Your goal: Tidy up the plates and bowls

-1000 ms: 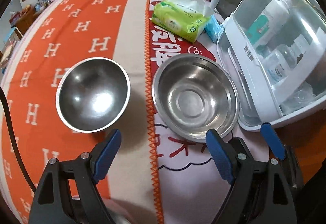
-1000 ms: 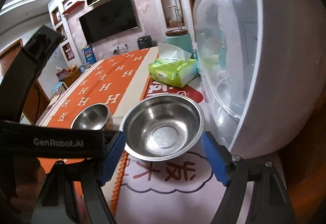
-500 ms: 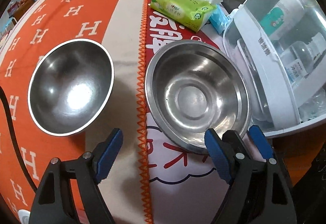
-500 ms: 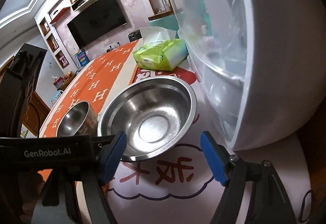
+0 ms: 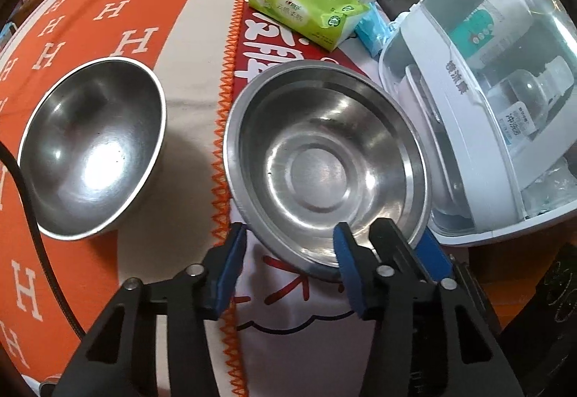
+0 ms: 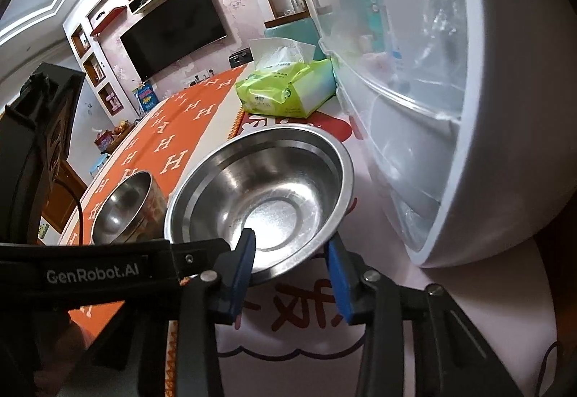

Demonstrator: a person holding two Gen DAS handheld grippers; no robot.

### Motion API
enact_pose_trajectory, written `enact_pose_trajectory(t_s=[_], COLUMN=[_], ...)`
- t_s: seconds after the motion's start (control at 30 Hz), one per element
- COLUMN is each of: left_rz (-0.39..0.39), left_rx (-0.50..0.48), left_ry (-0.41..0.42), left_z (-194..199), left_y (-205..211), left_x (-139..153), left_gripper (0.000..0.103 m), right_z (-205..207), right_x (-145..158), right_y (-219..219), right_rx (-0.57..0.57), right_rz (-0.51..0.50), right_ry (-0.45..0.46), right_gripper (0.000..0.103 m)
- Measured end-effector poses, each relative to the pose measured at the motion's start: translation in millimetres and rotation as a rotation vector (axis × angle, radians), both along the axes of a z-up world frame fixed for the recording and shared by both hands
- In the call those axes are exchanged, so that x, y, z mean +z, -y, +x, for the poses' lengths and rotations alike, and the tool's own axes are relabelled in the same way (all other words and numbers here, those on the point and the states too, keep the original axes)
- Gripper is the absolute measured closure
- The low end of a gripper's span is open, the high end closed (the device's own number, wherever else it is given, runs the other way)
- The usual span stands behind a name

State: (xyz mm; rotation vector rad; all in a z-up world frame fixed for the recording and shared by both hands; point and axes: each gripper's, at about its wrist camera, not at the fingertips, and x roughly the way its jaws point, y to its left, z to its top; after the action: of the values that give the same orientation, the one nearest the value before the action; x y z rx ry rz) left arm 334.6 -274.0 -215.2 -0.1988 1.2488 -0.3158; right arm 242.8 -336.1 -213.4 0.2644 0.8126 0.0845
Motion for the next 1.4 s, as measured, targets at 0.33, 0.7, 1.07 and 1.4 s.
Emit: enact_pose_trajectory(t_s=[0.33, 0.7, 1.07, 1.4], left_rz=[-0.004, -0.028, -0.047, -0.04], left_rx=[0.001, -0.001, -0.064, -0.097], left_ry=[-0.014, -0.01, 0.005, 0.03], left_z=[-5.8, -23.5, -66.3, -114.4], left_y=[2.1, -1.6, -0.1, -5.1], left_x=[3.7, 22.8, 55.4, 80.1], left_gripper=[0.065, 0.065, 0.064, 0.064], right_z=[-1.9, -18.7, -58.9, -101.2], right_x=[3.4, 23.6, 52.7, 76.5], right_y=[-3.3, -1.4, 2.0, 3.9], right_rx=[0.004, 0.007, 0.004, 0.025], right_rz=[-0.011, -0.017, -0.037, -0.034], right_ry=[-0.02, 0.0, 0.04, 0.065], right_gripper=[0.068, 0.068, 0.069, 0.069])
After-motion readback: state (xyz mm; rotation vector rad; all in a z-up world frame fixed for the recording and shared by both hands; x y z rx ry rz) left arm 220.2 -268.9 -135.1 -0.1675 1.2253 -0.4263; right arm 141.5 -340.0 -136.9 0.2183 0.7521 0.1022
